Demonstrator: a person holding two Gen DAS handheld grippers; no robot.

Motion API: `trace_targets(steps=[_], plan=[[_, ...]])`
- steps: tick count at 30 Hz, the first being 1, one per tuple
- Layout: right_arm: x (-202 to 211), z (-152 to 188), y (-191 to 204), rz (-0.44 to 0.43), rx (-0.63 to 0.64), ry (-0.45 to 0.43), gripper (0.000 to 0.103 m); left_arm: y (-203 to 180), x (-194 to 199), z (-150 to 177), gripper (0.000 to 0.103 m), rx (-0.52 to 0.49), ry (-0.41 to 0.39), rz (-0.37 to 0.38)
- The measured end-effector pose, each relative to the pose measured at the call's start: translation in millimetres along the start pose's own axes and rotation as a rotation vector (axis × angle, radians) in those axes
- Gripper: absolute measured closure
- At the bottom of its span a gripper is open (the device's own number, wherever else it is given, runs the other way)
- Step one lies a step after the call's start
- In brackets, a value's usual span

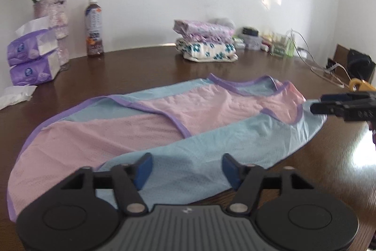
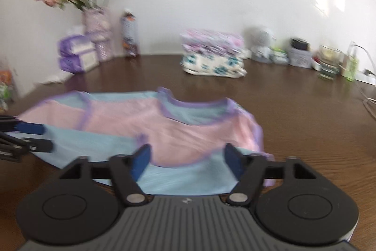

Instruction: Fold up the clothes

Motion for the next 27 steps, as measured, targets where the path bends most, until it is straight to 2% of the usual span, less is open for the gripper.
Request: trace_targets(steps=[1, 3, 6, 11, 18, 27], plan=[[0.3, -0.6, 8.6, -0.02, 0.002, -0.002, 0.022, 0.9, 3.3, -1.0, 0.026, 0.013, -0.016, -0.002], [0.1, -0.9, 24.6, -0.055, 0.007, -0.003, 0.015, 2.5, 9.3, -2.5, 0.013, 0.039, -0.043, -0.005], [-5.5, 3.8, 42.8, -0.068, 0.02, 0.011, 0.002, 4.5, 14.7, 0.1, 0.006, 0.066, -0.056, -0.014], [-11.6, 12.0, 59.7, -0.078, 0.03, 0.028, 0.001, 8.4, 24.2, 10.2, 0.0, 0.125, -0.044, -0.013], [-10.4, 13.6, 57.9, -0.061, -0.01, 0.023, 0.001, 18.0, 35.3, 15.8, 0.0, 0.201, -0.061, -0.01], [-11.7, 18.0, 55.6, -0.05, -0.078, 0.046, 0.0, 19.5, 34.4, 25.2, 0.0, 0.256, -0.033, -0.028]])
Point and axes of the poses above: each gripper's, at about its wrist camera, not at the fingertips, and x roughly against the way its jaws point, y to its left, z to its underside, the point moved 6 cm from there along -x, roughly the way its jaws point, and after that the axes turned 1 degree about x, right-handed, at the moved point
